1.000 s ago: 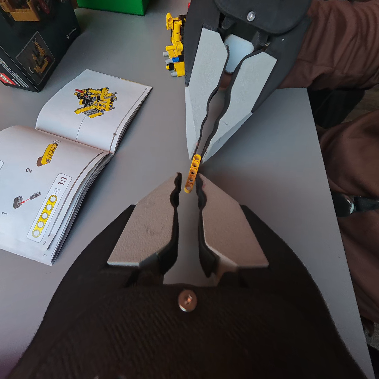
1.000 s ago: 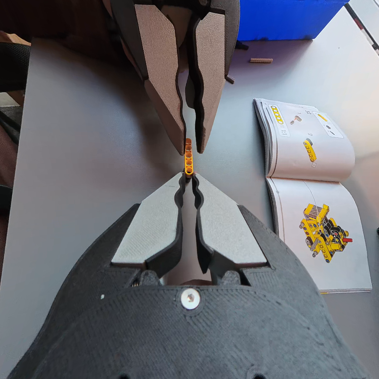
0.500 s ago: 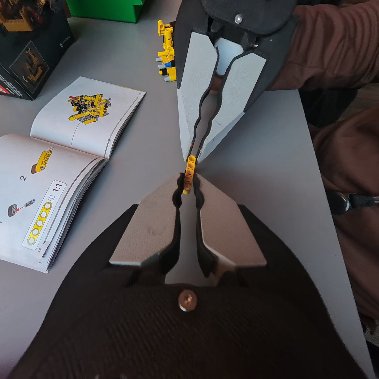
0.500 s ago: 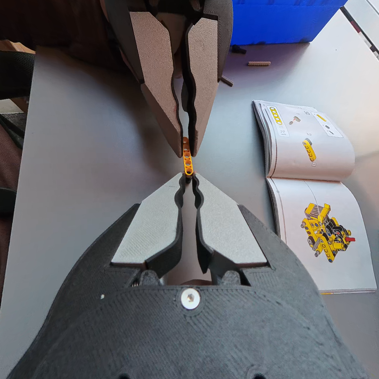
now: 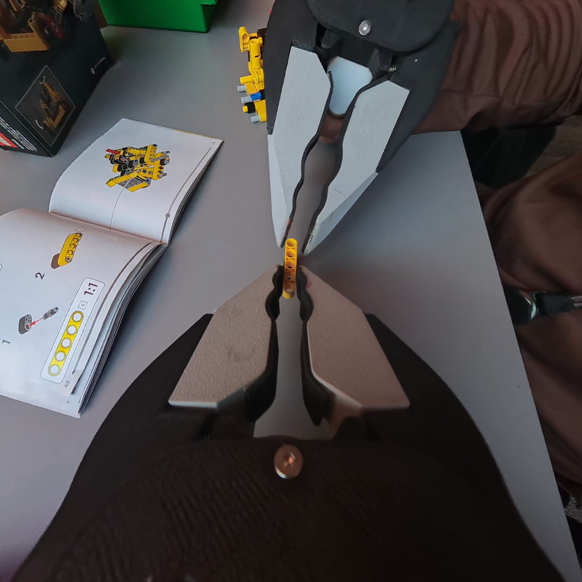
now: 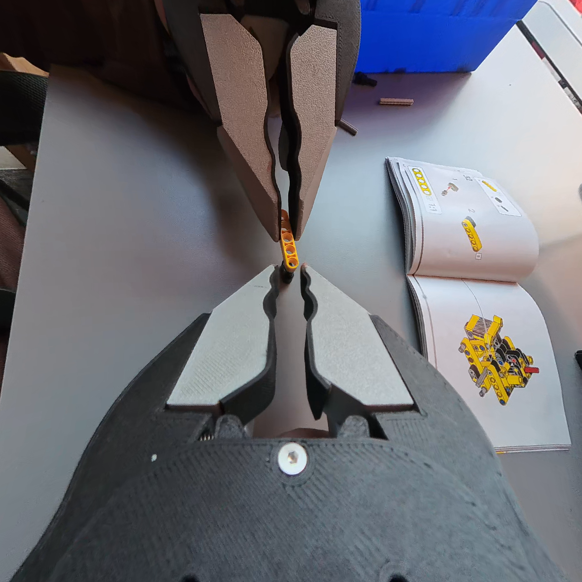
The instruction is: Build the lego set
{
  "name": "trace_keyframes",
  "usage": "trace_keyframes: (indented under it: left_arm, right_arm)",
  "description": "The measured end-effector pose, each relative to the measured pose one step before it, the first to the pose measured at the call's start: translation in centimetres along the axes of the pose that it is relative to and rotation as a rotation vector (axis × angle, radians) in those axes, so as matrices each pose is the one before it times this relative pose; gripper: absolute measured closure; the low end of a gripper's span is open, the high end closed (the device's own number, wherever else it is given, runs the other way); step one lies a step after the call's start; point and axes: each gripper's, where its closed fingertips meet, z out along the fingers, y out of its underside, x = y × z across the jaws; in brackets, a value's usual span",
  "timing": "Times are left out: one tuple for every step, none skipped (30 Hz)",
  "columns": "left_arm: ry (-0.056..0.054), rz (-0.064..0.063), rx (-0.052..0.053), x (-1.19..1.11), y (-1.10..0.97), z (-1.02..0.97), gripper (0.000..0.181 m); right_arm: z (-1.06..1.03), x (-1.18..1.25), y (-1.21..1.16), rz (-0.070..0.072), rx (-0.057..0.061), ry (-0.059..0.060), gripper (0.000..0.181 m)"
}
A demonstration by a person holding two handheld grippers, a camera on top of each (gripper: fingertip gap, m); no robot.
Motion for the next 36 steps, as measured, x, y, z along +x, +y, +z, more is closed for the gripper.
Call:
trace_keyframes:
  left_arm:
    - [0.0011, 0.0016, -0.0012, 0.036, 0.020, 0.023, 0.176]
    - [0.0004, 0.0012, -0.0011, 0.009, 0.007, 0.005, 0.176]
    - [-0.0005, 0.0012, -0.0018, 0.012, 0.016, 0.002, 0.176]
    - [-0.0007, 0.0019, -0.0026, 0.016, 0.027, 0.014, 0.176]
    - [-0.0026, 0.0023, -0.0018, -0.005, 0.003, 0.003, 0.176]
    - [-0.0006, 0.0020, -0.0029, 0.023, 0.018, 0.012, 0.176]
    - [-0.0005, 0.0038, -0.0041, 0.046, 0.037, 0.018, 0.176]
    - [-0.0036, 0.0051, -0.0038, 0.002, 0.036, 0.015, 0.176]
    - [-0.0023, 0.0032, -0.0018, 0.014, 0.005, 0.016, 0.176]
    - [0.0003, 0.0014, -0.0008, 0.022, 0.001, 0.008, 0.176]
    - [-0.0030, 0.0009, 0.0014, -0.040, -0.031, -0.007, 0.176]
    - [-0.0001, -0.0010, 0.0004, -0.014, -0.008, -0.028, 0.176]
    - [0.0012, -0.0010, -0.0025, 0.001, 0.055, 0.005, 0.176]
    - [-0.0016, -0.0007, -0.0006, -0.025, 0.004, 0.001, 0.176]
    - [-0.0029, 0.0009, -0.0006, -0.032, 0.000, -0.009, 0.176]
    - [-0.0019, 0.0011, -0.0017, -0.006, 0.014, 0.001, 0.176]
    - [-0.0027, 0.0014, -0.0019, -0.022, 0.015, 0.017, 0.176]
    - [-0.0018, 0.0024, -0.0023, 0.004, 0.024, 0.027, 0.176]
    - [-0.0003, 0.0019, -0.0025, 0.021, 0.031, 0.037, 0.176]
    - [-0.0009, 0.0000, -0.0025, -0.009, 0.045, 0.035, 0.176]
    - [0.0007, -0.0004, -0.0033, 0.003, 0.065, 0.034, 0.176]
    - [-0.0011, 0.0003, -0.0033, -0.013, 0.055, 0.030, 0.176]
    - [-0.0033, 0.0009, -0.0027, -0.048, 0.039, 0.028, 0.176]
    - [-0.0013, 0.0006, -0.0019, -0.022, 0.043, -0.001, 0.176]
    - [0.0001, -0.0007, -0.0013, -0.015, 0.022, 0.002, 0.176]
    - [0.0010, -0.0007, -0.0012, -0.002, 0.031, -0.009, 0.176]
    - [-0.0021, -0.0007, 0.0003, -0.039, 0.005, 0.007, 0.176]
    - [-0.0010, -0.0013, 0.0007, -0.032, -0.007, -0.014, 0.177]
    - [0.0022, -0.0009, 0.0019, 0.025, -0.031, -0.029, 0.177]
    - [0.0012, 0.0000, 0.0021, 0.007, -0.026, -0.038, 0.177]
    - [0.0003, -0.0005, 0.0002, -0.006, -0.001, -0.017, 0.177]
    - [0.0008, -0.0001, -0.0021, 0.010, 0.035, 0.026, 0.176]
    - [0.0020, 0.0006, -0.0044, 0.035, 0.081, 0.040, 0.176]
    - [0.0002, 0.0013, -0.0030, 0.001, 0.068, 0.010, 0.176]
    - [0.0006, -0.0007, 0.0010, -0.013, -0.003, -0.006, 0.176]
    - [0.0020, -0.0022, 0.0004, -0.006, 0.018, 0.006, 0.176]
  right_arm:
    - [-0.003, 0.060, 0.031, 0.0011, -0.0012, 0.0028, 0.169]
    - [-0.044, 0.052, -0.015, 0.0035, 0.0025, 0.0009, 0.168]
    - [-0.064, 0.036, -0.042, 0.0052, 0.0050, -0.0016, 0.168]
    - [-0.067, 0.025, -0.047, 0.0054, 0.0056, -0.0020, 0.168]
    - [-0.051, 0.022, -0.055, 0.0040, 0.0047, -0.0016, 0.168]
    - [-0.022, 0.005, -0.032, 0.0013, 0.0029, -0.0003, 0.169]
    - [0.018, 0.003, -0.031, -0.0022, 0.0014, 0.0010, 0.170]
    - [0.035, -0.042, -0.025, -0.0048, 0.0001, -0.0005, 0.172]
    - [0.067, -0.081, -0.001, -0.0054, -0.0016, -0.0013, 0.172]
    - [0.091, -0.038, 0.010, -0.0044, -0.0030, 0.0005, 0.174]
    - [0.085, -0.043, 0.038, -0.0038, -0.0040, -0.0007, 0.177]
    - [0.060, -0.037, 0.025, -0.0042, -0.0033, -0.0007, 0.177]
    - [0.038, 0.004, 0.021, -0.0036, -0.0019, 0.0005, 0.177]
    - [0.018, 0.025, -0.003, -0.0011, -0.0011, 0.0010, 0.177]
    - [0.006, 0.030, 0.006, 0.0005, -0.0006, 0.0005, 0.177]
    - [0.018, 0.020, 0.003, 0.0007, -0.0010, -0.0007, 0.177]
    - [0.012, 0.009, 0.025, 0.0000, -0.0020, -0.0008, 0.177]
    - [0.018, -0.009, 0.036, -0.0016, -0.0028, -0.0015, 0.177]
    - [0.015, -0.009, 0.052, -0.0024, -0.0033, -0.0008, 0.177]
    - [0.037, -0.007, 0.051, -0.0021, -0.0036, -0.0004, 0.177]
    - [0.053, -0.018, 0.067, -0.0012, -0.0040, -0.0008, 0.177]
    - [0.046, 0.011, 0.052, -0.0009, -0.0041, 0.0002, 0.177]
    - [0.053, 0.035, 0.027, -0.0011, -0.0033, 0.0014, 0.177]
    - [0.043, 0.016, 0.026, -0.0009, -0.0022, 0.0001, 0.177]
    - [0.035, -0.006, 0.001, -0.0008, -0.0016, -0.0016, 0.177]
    - [0.021, -0.001, 0.008, -0.0006, -0.0011, -0.0012, 0.177]
    - [0.011, 0.031, -0.012, -0.0005, -0.0007, 0.0009, 0.177]
    - [-0.004, 0.031, -0.021, -0.0009, 0.0000, 0.0013, 0.177]
    - [-0.027, -0.012, -0.035, -0.0021, 0.0017, -0.0007, 0.177]
    - [-0.022, -0.014, -0.046, -0.0015, 0.0027, -0.0012, 0.177]
    - [0.009, 0.000, -0.010, 0.0005, 0.0009, -0.0013, 0.177]
    - [0.025, -0.020, 0.041, -0.0001, -0.0023, -0.0021, 0.177]
    - [0.036, -0.030, 0.023, -0.0029, -0.0025, -0.0011, 0.177]
    - [0.024, -0.015, 0.008, -0.0034, -0.0012, 0.0003, 0.177]
    - [0.008, 0.002, -0.004, -0.0008, -0.0003, 0.0001, 0.177]
    - [0.006, -0.005, -0.004, 0.0006, 0.0002, -0.0010, 0.177]
